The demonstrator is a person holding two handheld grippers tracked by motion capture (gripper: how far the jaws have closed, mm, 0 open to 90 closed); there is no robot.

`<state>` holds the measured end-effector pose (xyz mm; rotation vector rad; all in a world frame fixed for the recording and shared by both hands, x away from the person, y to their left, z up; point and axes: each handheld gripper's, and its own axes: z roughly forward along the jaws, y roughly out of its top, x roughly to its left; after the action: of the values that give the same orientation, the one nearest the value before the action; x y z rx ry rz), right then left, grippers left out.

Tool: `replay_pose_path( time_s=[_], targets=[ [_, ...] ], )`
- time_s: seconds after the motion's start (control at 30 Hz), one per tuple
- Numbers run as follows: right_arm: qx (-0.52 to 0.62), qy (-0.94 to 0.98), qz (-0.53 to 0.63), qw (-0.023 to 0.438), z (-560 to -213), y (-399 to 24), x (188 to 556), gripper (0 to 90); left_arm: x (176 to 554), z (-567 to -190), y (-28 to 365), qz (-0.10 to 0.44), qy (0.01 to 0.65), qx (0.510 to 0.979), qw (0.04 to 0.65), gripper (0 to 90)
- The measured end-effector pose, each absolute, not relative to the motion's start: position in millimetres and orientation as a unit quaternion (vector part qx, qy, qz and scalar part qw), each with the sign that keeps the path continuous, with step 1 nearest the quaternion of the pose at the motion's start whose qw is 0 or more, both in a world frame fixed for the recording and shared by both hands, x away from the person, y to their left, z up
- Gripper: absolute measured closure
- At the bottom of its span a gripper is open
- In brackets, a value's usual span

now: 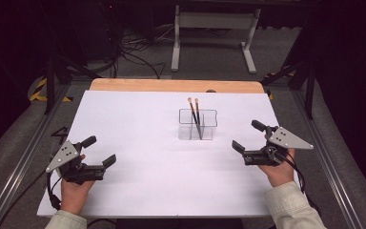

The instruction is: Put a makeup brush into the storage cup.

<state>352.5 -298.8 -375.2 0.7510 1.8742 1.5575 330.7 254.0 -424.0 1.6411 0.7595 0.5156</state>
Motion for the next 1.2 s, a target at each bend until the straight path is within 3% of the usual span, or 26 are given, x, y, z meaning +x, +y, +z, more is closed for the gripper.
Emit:
replay_pose_path(
  time_s=[0.5, 1.2],
  targets=[
    [0.295, 0.712, 0.575, 0.276, -405, -298, 351, 0.0, 328, -430, 261, 0.206, 0.33, 0.697, 0.603, 0.2],
    [0.3, 0.718, 0.571, 0.263, -415, -298, 353, 0.1, 328, -431, 260, 0.201, 0.328, 0.698, 0.604, 0.3]
  ],
)
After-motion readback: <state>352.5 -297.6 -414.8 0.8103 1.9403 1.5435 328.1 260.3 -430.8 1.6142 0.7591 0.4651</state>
